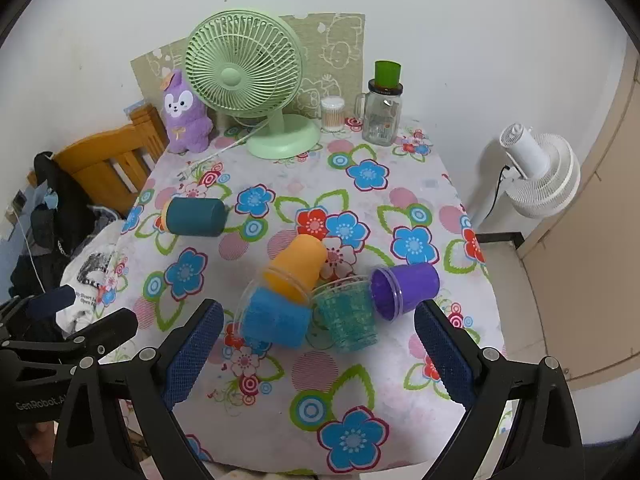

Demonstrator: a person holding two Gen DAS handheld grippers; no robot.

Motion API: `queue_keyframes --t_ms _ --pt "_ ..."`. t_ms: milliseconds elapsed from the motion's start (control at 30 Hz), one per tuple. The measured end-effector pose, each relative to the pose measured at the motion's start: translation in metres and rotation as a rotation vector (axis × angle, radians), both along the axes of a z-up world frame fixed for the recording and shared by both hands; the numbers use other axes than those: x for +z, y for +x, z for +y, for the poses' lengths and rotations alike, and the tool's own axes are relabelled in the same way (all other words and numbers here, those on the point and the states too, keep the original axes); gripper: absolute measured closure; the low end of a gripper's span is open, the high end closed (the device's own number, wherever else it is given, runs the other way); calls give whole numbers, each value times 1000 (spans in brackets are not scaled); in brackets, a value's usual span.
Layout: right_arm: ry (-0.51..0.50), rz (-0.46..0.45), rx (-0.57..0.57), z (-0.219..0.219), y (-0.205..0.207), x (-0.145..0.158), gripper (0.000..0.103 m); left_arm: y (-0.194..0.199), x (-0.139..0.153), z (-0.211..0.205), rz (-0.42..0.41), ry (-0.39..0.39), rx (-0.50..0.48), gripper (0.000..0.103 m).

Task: Flip cup upside down

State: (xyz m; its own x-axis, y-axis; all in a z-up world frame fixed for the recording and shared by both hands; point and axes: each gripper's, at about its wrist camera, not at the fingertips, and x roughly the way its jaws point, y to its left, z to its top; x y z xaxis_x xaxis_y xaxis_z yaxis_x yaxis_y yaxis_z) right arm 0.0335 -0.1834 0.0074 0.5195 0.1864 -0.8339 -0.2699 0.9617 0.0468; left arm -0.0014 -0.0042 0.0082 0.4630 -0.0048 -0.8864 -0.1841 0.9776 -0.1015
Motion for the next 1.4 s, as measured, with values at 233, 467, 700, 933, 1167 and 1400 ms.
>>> queue_keyframes --t_ms 233,467,700,933,1167,1400 --pt "38 -20 -19 -5 1 6 5 3 8 0 -13 16 -2 0" --pt "29 -19 -6 -4 1 5 5 2 10 -1 -21 27 0 0" --pt "23 -19 -9 -6 2 2 5 2 9 -3 -24 31 -3 0" --pt "8 -51 -12 -10 4 8 5 9 13 -10 -37 36 -16 0" --pt "11 -56 -13 -9 8 11 5 14 16 -9 -48 32 -11 0" --pt "12 -51 -7 -6 12 11 5 14 13 -7 -44 29 -4 0"
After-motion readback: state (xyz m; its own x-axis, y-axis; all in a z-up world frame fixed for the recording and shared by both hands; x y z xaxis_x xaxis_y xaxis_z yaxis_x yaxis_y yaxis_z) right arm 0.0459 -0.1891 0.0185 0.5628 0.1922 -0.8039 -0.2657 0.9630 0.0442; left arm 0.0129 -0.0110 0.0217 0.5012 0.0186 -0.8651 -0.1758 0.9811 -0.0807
